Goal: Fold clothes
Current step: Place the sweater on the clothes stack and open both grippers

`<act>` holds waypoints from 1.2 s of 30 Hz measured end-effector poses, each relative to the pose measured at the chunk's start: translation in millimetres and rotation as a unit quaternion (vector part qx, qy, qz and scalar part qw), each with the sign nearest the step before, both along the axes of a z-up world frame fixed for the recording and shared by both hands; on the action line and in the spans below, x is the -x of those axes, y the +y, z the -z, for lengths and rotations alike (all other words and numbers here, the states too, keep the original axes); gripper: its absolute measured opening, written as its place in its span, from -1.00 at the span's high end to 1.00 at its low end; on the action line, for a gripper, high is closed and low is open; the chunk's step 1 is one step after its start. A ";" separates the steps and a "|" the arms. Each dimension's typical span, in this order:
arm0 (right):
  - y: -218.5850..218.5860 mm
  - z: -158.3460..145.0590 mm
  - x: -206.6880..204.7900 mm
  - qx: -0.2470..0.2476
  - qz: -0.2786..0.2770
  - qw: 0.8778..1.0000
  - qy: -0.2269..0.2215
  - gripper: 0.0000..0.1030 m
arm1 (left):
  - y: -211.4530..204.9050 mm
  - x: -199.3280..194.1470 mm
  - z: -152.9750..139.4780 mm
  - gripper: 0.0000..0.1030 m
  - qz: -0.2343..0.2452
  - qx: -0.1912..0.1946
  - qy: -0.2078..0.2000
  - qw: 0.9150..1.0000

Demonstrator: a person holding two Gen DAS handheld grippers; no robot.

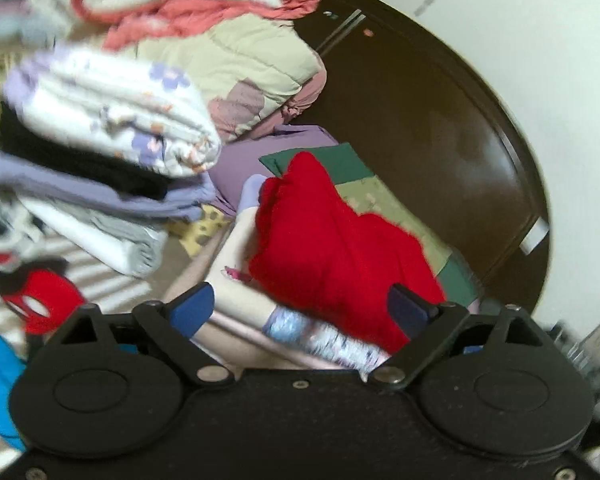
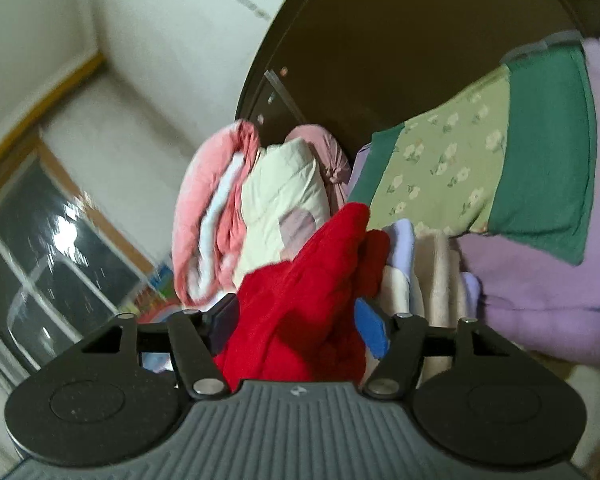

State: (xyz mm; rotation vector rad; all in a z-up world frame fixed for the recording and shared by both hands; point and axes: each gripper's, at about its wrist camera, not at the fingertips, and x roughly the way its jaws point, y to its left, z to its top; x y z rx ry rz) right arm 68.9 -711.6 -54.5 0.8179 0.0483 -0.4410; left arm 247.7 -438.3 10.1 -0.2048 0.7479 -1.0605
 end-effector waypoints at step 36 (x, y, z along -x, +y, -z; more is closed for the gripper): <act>80.4 -71.9 48.7 0.110 0.012 0.968 0.226 -1.00 | 3.5 123.6 -56.7 -1.00 -0.052 -0.146 -0.191 0.969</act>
